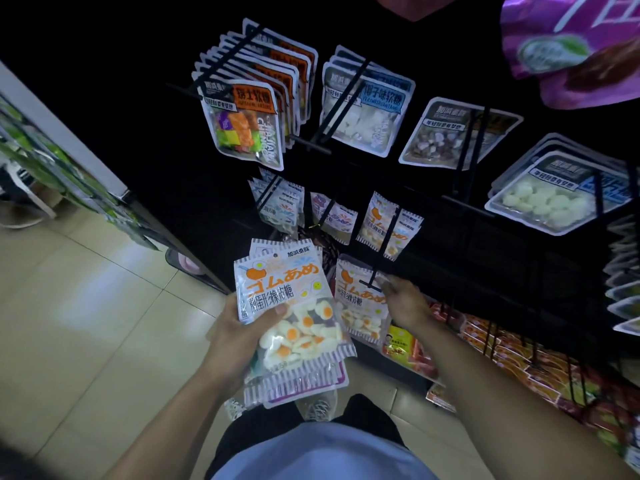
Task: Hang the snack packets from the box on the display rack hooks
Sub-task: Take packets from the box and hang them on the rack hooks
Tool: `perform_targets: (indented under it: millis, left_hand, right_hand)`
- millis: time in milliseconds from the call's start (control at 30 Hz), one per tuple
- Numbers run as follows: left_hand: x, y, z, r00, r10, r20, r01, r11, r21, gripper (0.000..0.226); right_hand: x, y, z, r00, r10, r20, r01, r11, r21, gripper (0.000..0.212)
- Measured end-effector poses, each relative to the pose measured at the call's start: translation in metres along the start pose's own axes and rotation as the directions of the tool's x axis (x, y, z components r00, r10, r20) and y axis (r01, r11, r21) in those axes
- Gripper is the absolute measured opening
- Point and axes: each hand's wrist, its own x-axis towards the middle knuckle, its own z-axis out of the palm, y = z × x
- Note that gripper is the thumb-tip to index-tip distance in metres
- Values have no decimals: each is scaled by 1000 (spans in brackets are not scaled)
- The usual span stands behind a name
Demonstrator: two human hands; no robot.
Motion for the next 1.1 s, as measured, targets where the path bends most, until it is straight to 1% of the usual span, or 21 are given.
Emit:
perform_targets:
  millis: [133, 267, 500, 633, 733, 800, 900, 1100]
  left_hand:
    - [1, -2, 6, 1000, 3, 13, -4, 1000, 4, 57]
    - [2, -2, 7, 1000, -4, 21, 4, 1000, -7, 60]
    - [2, 1, 10, 1000, -6, 29, 5, 1000, 8, 59]
    - [2, 1, 9, 999, -21, 31, 21, 1000, 16, 62]
    - [3, 0, 8, 999, -26, 38, 25, 1000, 11, 57]
    - [4, -1, 8, 999, -26, 46, 26, 1000, 9, 55]
    - [8, -3, 6, 998, -37, 43, 37, 999, -3, 60]
    - [13, -4, 5, 998, -49, 48, 49, 999, -11, 64]
  right_hand:
    - [1, 2, -3, 999, 36, 26, -37, 999, 34, 50]
    - [-1, 4, -5, 999, 29, 23, -29, 1000, 10, 52]
    - [-7, 6, -4, 1000, -16, -22, 16, 1000, 2, 44]
    - [-10, 2, -5, 999, -14, -46, 15, 1000, 22, 45]
    - [-11, -2, -5, 999, 10, -44, -8, 999, 32, 46]
    - [-10, -2, -5, 999, 10, -44, -8, 999, 36, 42]
    - [-9, 0, -4, 999, 1, -41, 0, 1000, 18, 33]
    - [-9, 3, -5, 999, 23, -27, -23, 1000, 3, 39]
